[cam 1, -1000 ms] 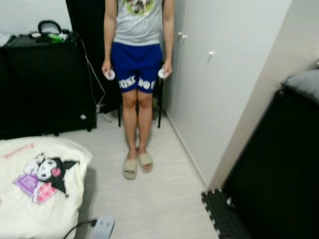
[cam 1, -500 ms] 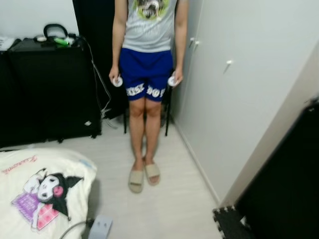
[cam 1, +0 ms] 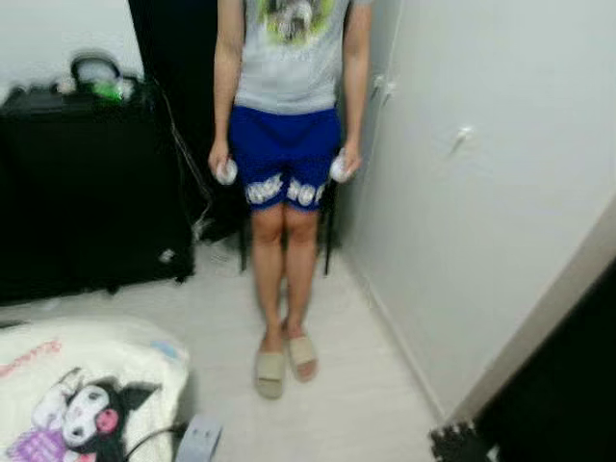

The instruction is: Clean up the room

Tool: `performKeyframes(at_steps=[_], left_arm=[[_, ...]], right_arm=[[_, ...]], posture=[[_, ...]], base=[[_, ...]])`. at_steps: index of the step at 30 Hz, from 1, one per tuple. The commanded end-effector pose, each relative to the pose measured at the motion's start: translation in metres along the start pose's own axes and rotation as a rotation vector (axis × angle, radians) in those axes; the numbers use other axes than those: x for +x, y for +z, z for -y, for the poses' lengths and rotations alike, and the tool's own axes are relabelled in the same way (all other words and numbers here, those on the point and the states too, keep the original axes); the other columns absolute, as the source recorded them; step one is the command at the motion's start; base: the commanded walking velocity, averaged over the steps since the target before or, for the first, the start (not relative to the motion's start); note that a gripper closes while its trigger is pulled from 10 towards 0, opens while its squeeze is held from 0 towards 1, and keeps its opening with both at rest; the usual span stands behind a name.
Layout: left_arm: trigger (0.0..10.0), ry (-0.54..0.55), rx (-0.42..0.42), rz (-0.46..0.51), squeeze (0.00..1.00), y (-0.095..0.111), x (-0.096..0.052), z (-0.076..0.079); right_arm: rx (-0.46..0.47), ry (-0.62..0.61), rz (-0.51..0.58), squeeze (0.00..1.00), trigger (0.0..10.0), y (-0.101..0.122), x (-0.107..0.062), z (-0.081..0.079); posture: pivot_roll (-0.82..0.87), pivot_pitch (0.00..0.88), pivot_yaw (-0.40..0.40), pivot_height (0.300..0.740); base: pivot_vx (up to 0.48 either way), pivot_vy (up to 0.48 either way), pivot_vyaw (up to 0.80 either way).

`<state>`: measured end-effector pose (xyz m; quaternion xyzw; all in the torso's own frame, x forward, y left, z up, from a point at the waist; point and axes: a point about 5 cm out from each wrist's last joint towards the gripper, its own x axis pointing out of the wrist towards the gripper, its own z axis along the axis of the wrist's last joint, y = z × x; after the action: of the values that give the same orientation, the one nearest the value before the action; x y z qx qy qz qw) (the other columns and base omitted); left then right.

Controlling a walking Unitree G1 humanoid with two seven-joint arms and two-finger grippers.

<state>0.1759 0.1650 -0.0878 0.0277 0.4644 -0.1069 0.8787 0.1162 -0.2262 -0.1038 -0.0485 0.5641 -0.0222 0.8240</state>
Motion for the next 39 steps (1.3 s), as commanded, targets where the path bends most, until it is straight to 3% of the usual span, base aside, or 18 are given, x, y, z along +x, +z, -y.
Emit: performKeyframes(at_steps=[1,7,17,23,26,28,29,31,33,39], left_arm=[[10.0,0.000,-0.003,-0.023,0.00,-0.008,-0.002,-0.001],[10.0,-0.004,0.001,-0.020,0.00,-0.007,-0.001,0.000],[10.0,-0.014,0.010,-0.020,0.00,-0.007,-0.001,0.003],[10.0,-0.008,0.027,-0.051,0.00,-0.013,-0.001,0.008],[10.0,-0.018,0.028,-0.051,0.00,-0.014,0.000,0.011],[10.0,-0.028,0.032,-0.052,0.00,-0.013,0.001,0.015],[10.0,-0.031,0.031,-0.050,0.00,-0.012,0.001,0.016],[10.0,-0.031,0.031,-0.050,0.00,-0.012,0.001,0.016],[10.0,-0.032,0.033,-0.045,0.00,-0.009,0.001,0.015],[10.0,-0.031,0.038,-0.041,0.00,-0.006,0.002,0.013]], right_arm=[[-0.001,0.016,0.012,0.00,10.0,0.004,0.001,-0.008],[-0.003,0.029,0.006,0.00,10.0,0.002,0.002,-0.022],[-0.008,0.013,-0.004,0.00,10.0,-0.005,0.001,-0.014],[0.032,-0.016,-0.021,0.00,10.0,-0.020,-0.001,-0.015],[0.044,-0.034,-0.035,0.00,10.0,-0.030,-0.004,-0.008],[0.071,-0.074,-0.039,0.00,10.0,-0.036,-0.008,0.016],[0.080,-0.089,-0.035,0.00,10.0,-0.037,-0.010,0.026],[0.080,-0.089,-0.035,0.00,10.0,-0.037,-0.010,0.026],[0.100,-0.119,-0.022,0.00,10.0,-0.035,-0.014,0.047],[0.130,-0.153,0.007,0.00,10.0,-0.027,-0.018,0.069]], posture=[[0.06,0.000,-0.040,0.740],[0.06,0.000,-0.040,0.740],[0.03,0.013,-0.039,0.740],[-0.01,0.036,-0.027,0.740],[-0.02,0.041,-0.024,0.740],[-0.03,0.050,-0.019,0.740],[-0.03,0.056,-0.017,0.740],[-0.03,0.056,-0.017,0.740],[-0.04,0.067,-0.014,0.740],[-0.05,0.077,0.001,0.740]], base=[[0.292,0.000,0.00],[0.292,0.000,0.00],[0.294,0.000,0.00],[0.049,0.000,0.00],[0.000,0.000,0.00],[0.000,0.000,0.00],[0.000,0.000,0.00],[0.000,0.000,0.00],[0.000,0.000,0.00],[0.000,0.000,0.00]])
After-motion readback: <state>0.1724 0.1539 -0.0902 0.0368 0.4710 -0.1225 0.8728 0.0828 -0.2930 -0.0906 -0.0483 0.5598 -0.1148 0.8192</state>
